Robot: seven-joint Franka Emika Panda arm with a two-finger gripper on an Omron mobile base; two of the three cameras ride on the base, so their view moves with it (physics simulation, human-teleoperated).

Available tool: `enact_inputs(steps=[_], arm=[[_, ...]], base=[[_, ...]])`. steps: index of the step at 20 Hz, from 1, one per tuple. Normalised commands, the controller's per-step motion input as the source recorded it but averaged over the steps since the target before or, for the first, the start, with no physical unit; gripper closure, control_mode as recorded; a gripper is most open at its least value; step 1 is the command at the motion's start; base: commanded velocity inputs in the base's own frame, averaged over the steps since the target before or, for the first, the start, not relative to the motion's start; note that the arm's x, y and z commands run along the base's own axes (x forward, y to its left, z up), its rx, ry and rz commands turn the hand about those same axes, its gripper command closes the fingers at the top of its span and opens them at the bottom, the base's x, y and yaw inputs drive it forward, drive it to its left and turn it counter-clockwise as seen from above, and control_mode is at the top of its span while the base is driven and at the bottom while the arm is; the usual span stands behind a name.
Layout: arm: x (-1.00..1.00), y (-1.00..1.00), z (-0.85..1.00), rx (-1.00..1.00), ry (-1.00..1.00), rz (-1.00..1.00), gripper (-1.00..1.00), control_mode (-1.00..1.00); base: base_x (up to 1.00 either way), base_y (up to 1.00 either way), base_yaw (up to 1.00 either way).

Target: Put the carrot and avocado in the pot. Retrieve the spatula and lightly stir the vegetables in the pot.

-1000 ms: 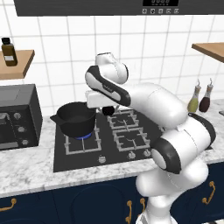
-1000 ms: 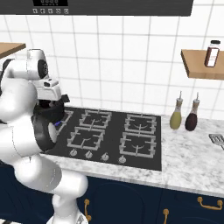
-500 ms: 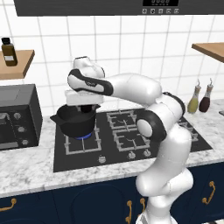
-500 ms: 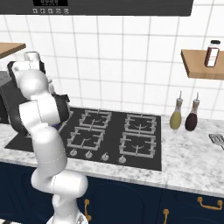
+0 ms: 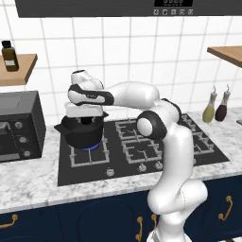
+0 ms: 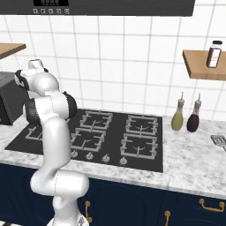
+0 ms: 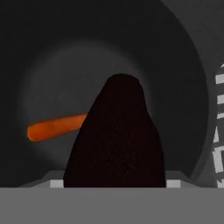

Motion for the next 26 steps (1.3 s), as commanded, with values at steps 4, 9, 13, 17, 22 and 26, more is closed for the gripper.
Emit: enact_inputs(steps=[4,9,13,17,22,26], arm=[[0.00,-0.03,-0.39,0.00,0.00,-0.13,-1.00,-1.00],[0.00,-0.05,-0.09,0.00,-0.05,-0.12,-1.00,-1.00],[-0.15,-0.22,0.20,0.03,-0.21,-0.05,-1.00,-1.00],[-0.48,-0.31,0.36,0.06,-0.24,0.00,-1.00,-1.00],[-0.87,-0.68,0.42,0.10,-0.19,0.00,-1.00,-1.00],[-0.85,-0.94,0.05,0.04,-0.08,0.00,-1.00,-1.00]], base=[[0.00,0.00,0.00],[0.00,0.00,0.00],[0.00,0.00,0.00],[0.00,0.00,0.00],[0.00,0.00,0.00],[0.00,0.00,0.00]])
